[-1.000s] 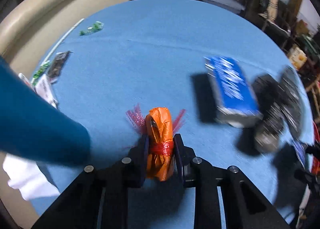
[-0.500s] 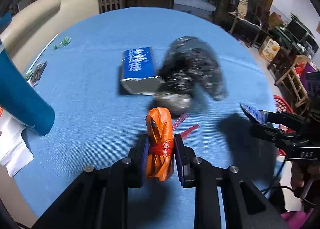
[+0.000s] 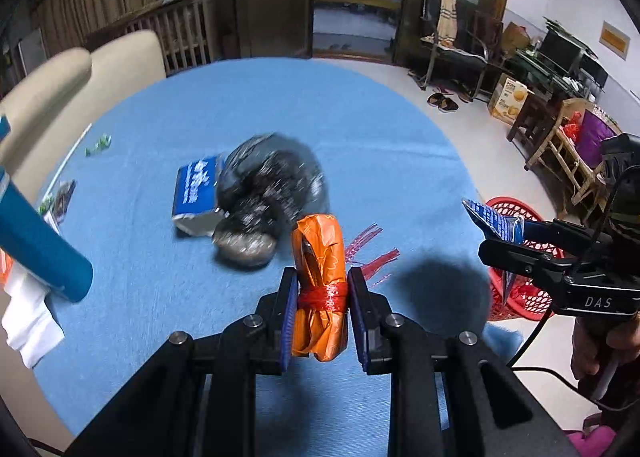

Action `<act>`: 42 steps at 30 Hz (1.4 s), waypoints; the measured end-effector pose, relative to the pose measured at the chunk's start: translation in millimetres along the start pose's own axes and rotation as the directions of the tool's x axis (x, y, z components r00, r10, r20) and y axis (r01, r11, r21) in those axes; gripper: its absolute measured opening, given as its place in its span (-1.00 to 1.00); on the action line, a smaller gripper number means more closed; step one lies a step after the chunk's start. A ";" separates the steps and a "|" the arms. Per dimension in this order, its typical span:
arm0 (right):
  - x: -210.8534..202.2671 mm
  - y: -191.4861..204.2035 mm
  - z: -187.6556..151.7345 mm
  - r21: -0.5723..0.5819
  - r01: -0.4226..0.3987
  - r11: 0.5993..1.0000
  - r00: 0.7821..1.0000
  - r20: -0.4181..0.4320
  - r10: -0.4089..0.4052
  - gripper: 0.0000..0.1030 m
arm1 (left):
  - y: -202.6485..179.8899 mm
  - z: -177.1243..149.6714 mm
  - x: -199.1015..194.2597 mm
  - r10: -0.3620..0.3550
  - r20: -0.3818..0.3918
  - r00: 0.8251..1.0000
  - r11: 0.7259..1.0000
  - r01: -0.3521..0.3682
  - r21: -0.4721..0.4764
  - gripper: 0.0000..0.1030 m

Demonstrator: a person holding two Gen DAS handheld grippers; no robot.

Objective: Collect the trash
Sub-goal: 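Carry the blue box and orange wrapper over the red wastebasket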

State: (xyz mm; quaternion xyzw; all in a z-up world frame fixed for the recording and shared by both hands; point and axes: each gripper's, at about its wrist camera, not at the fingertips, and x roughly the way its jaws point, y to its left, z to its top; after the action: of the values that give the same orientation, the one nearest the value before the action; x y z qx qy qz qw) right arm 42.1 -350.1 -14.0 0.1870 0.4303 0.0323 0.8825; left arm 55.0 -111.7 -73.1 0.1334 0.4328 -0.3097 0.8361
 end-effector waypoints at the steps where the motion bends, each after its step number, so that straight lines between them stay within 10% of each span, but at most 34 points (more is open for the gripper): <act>1: -4.5 -1.8 0.1 0.003 0.002 1.000 1.000 0.007 -0.002 0.51 | -7.0 2.5 -3.2 0.000 0.012 1.000 1.000 -0.001 0.010 -0.49; 42: -123.3 -75.8 -14.5 0.147 0.074 0.986 0.975 0.196 -0.103 0.51 | -131.6 29.9 -26.7 0.104 0.132 0.986 0.954 -0.137 0.266 -0.48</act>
State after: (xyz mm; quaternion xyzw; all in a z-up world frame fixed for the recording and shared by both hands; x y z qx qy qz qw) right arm -54.3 -442.9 42.8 0.2310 0.3470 -0.0566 0.9072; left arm -20.7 -217.3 -28.0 0.2558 0.3271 -0.3223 0.8507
